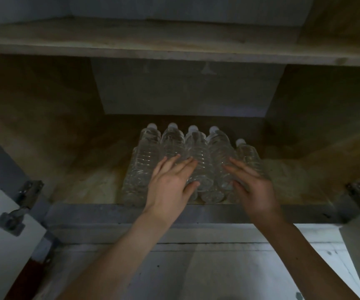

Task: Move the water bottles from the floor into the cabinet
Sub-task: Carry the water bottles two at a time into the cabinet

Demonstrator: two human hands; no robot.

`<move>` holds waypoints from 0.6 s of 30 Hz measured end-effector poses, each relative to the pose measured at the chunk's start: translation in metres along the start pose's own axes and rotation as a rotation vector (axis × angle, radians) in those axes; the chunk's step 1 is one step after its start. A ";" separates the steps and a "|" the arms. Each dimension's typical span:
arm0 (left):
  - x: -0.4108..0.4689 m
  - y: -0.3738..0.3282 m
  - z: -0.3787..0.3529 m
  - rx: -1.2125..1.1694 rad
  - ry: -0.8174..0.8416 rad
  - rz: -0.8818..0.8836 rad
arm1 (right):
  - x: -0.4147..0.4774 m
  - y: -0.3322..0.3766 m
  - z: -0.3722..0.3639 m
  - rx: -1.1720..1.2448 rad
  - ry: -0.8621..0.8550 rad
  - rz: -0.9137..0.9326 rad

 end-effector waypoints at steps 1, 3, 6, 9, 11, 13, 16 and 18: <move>0.001 -0.001 0.000 0.005 -0.002 0.006 | 0.001 0.001 0.001 -0.008 -0.004 0.007; 0.002 -0.002 0.000 0.010 -0.012 0.015 | 0.001 0.003 0.001 -0.016 -0.013 0.023; 0.003 -0.002 0.000 0.010 -0.034 0.024 | -0.002 0.004 0.003 -0.006 -0.027 0.044; 0.003 -0.001 -0.001 0.006 -0.044 0.020 | -0.003 0.004 0.002 -0.012 -0.035 0.039; 0.003 -0.001 -0.002 0.001 -0.045 0.021 | -0.001 0.003 0.000 -0.023 -0.039 0.023; 0.003 -0.002 -0.002 0.002 -0.041 0.028 | 0.001 0.001 -0.002 -0.034 -0.040 0.009; 0.002 0.000 -0.005 0.004 -0.029 0.036 | -0.002 -0.002 -0.008 0.018 -0.026 -0.029; 0.000 0.001 -0.007 0.005 -0.016 0.017 | -0.010 -0.006 -0.012 0.102 -0.025 -0.094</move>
Point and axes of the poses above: each hand's wrist, its own x-axis towards the middle knuckle, its own z-axis out of the back of the hand, y = z × x, the point moved 6 cm from there along x, towards the middle knuckle, and after that the axes turned 3 degrees about z, right-handed, at the moved point
